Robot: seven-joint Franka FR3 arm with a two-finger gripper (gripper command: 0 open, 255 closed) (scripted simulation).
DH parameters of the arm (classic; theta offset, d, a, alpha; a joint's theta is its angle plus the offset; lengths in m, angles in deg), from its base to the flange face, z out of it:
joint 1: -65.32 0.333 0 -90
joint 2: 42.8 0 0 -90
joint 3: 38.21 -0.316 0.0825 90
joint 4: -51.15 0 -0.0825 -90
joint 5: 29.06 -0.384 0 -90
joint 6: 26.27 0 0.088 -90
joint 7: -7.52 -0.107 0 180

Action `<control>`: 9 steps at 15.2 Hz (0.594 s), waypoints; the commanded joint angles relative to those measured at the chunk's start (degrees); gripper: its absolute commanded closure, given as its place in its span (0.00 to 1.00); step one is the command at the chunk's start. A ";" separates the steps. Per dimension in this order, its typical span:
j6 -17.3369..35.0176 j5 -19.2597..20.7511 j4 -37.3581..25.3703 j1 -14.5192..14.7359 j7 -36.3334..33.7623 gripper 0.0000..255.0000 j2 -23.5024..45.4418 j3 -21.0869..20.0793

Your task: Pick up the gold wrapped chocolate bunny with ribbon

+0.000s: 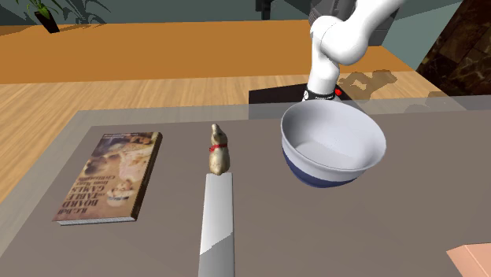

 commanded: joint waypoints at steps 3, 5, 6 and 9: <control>2.85 -0.29 -1.16 1.59 2.88 0.00 4.06 -0.16; 5.43 -0.62 -2.57 3.14 5.73 0.00 8.13 -0.40; 6.63 -0.79 -3.36 3.90 7.15 0.00 10.15 -0.56; 9.82 -1.31 -6.06 6.12 11.35 0.00 16.13 -1.16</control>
